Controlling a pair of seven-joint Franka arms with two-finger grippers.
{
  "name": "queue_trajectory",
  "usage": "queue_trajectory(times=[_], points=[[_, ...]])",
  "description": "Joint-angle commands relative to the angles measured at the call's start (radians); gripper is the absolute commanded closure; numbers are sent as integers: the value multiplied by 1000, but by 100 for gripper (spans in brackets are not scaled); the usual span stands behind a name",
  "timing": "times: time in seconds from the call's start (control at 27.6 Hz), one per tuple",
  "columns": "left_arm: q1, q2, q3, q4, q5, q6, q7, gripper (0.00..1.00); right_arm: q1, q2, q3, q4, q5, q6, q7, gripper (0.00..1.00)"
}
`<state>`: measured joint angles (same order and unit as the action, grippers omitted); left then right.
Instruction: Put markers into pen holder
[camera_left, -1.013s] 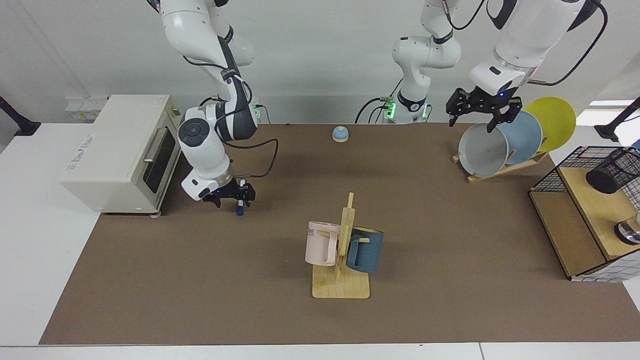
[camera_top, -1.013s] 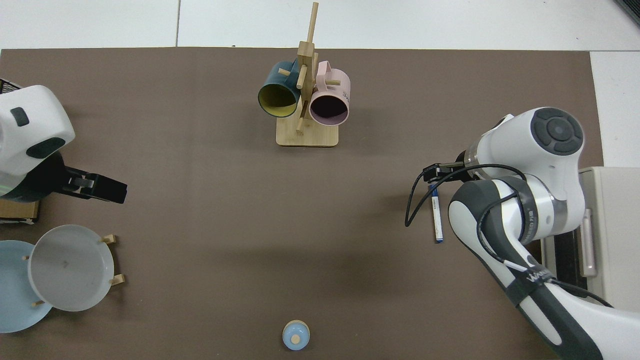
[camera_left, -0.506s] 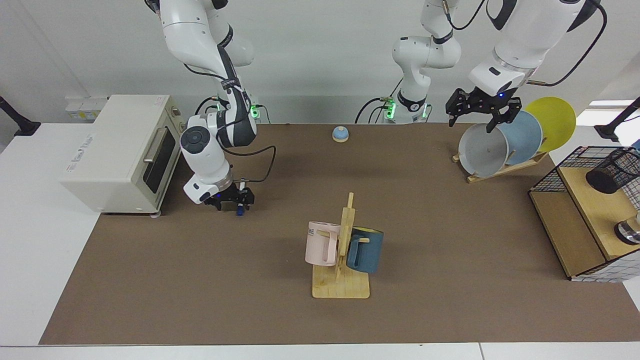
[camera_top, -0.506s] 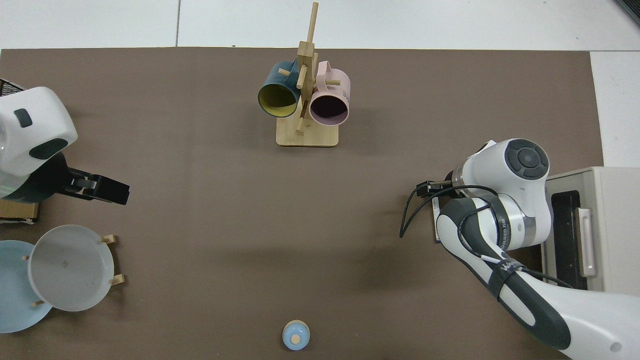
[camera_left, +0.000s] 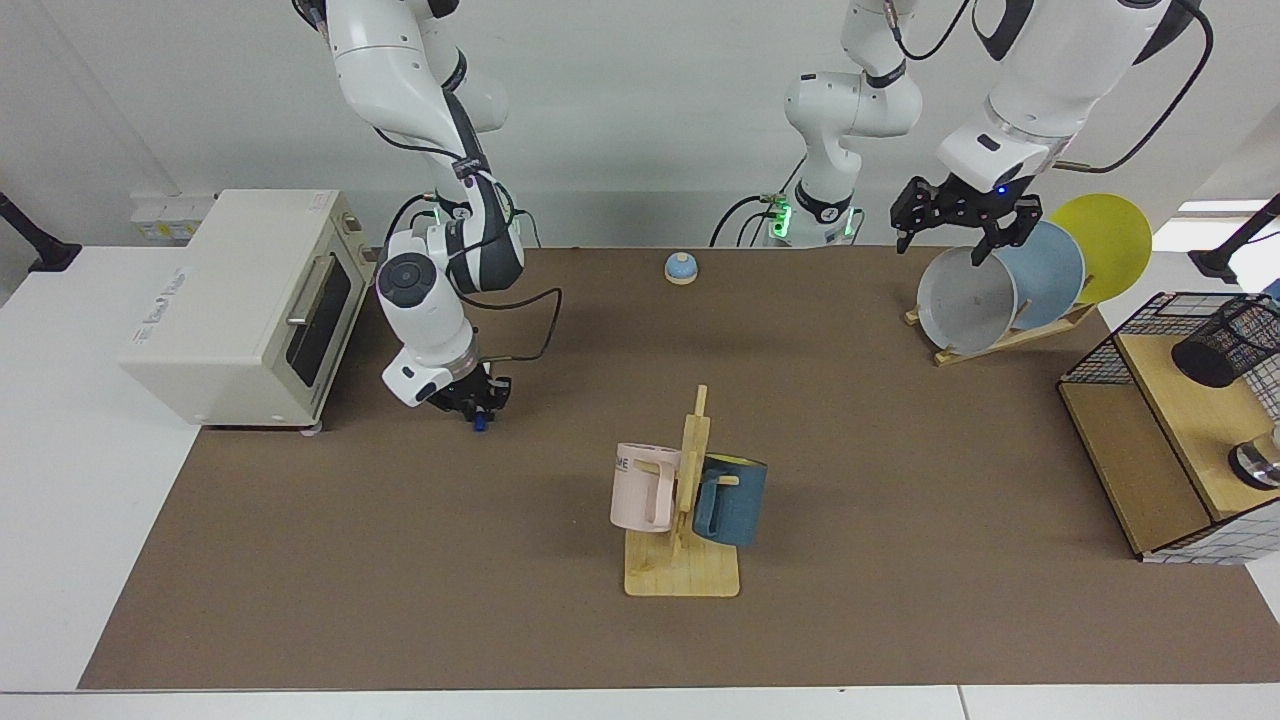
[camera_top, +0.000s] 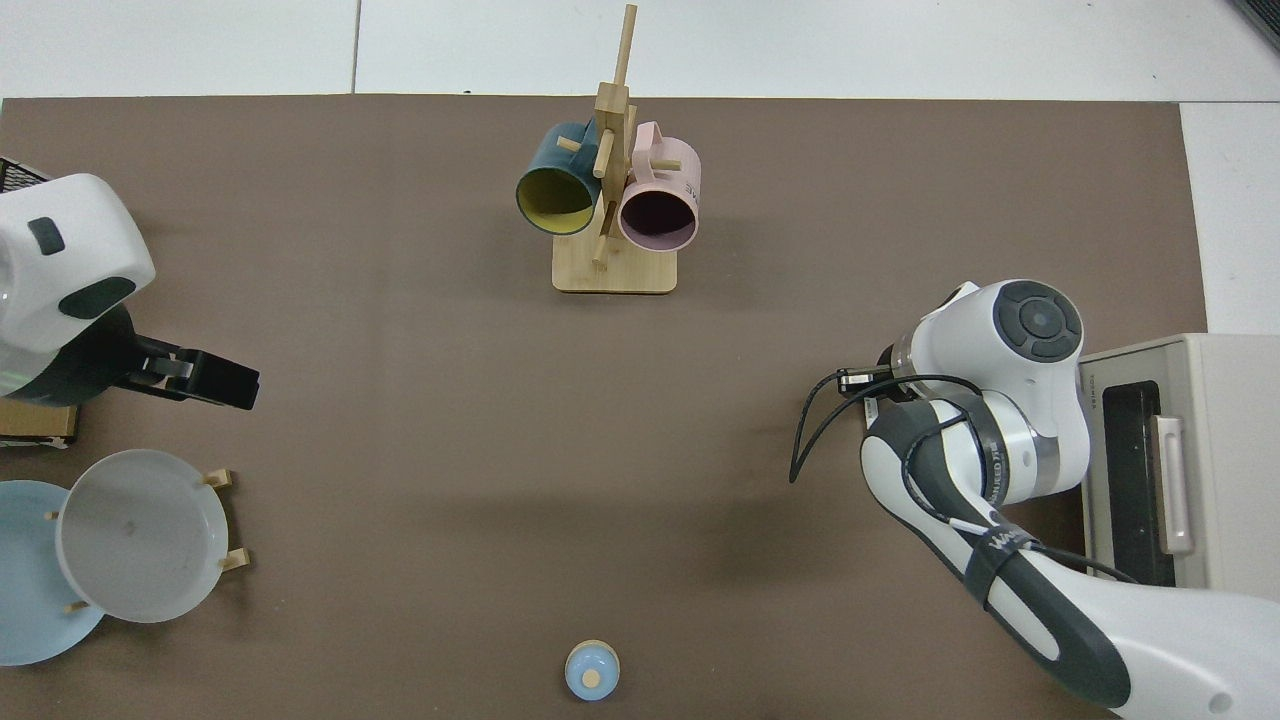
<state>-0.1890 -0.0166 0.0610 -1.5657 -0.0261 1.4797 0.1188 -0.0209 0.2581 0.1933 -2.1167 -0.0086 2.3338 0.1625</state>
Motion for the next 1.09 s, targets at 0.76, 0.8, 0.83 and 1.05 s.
queue_trajectory(times=[0.76,0.8,0.83,1.05], points=[[-1,-31,-4,-37,-21,16,-1,0,-1,-115,6,81,12,-197,-9,100],[-1,-31,-7,-36,-29,17,-1,0,-2,-129,6,93,13,-221,-2,100],[-1,-31,-10,-36,-32,17,-1,0,-2,-143,8,107,15,-244,11,100],[-1,-31,-10,-37,-40,21,-2,0,9,-198,18,224,29,-425,118,100]])
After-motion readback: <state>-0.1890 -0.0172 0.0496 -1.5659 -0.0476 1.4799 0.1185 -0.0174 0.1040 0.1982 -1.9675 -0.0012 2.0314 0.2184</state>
